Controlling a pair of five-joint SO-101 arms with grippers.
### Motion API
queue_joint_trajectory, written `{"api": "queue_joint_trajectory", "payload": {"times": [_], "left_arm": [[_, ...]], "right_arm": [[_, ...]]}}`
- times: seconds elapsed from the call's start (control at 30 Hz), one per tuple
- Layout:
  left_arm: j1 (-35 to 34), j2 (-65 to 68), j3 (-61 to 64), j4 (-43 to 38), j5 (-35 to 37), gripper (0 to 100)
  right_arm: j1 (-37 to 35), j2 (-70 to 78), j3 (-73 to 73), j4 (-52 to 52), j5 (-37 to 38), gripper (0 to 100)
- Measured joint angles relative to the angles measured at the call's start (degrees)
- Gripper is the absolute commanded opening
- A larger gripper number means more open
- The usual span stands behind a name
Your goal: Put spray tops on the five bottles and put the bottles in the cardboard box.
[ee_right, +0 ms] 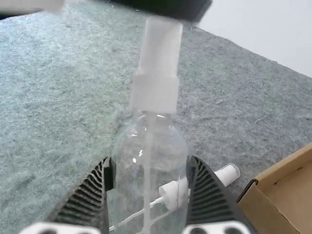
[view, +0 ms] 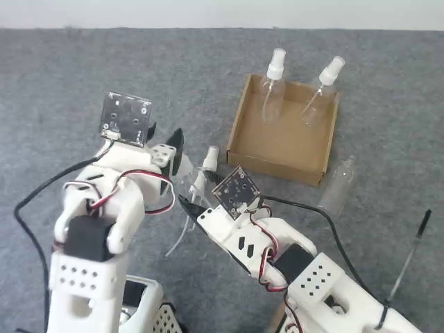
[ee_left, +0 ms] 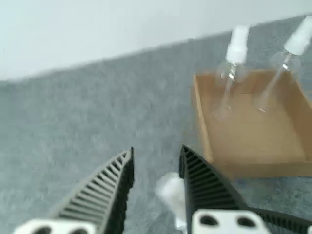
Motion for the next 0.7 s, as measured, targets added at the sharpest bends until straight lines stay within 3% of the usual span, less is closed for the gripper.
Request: {"api": "queue_joint_trajectory", "payload": {"times": [0.13, 0.3, 0.5, 0.7], "left_arm": [[-2.1, -0.1, -6.9, 3.4, 0.1, 15], [-2.1, -2.4, -5.2, 4.7, 0.1, 15], [-1.1, -16.9, 11.4, -2.0, 0.1, 24], [4.3, -31.6, 30.0, -5.5, 0.1, 28]], "right_arm": [[1.5, 0.0, 0.0, 0.0, 0.0, 0.6], [6.9, 0.0, -1.2, 0.0, 0.0, 0.6], [10.5, 0.0, -10.4, 5.7, 0.0, 0.6], [10.6, 0.1, -22.6, 13.4, 0.0, 0.6]]}}
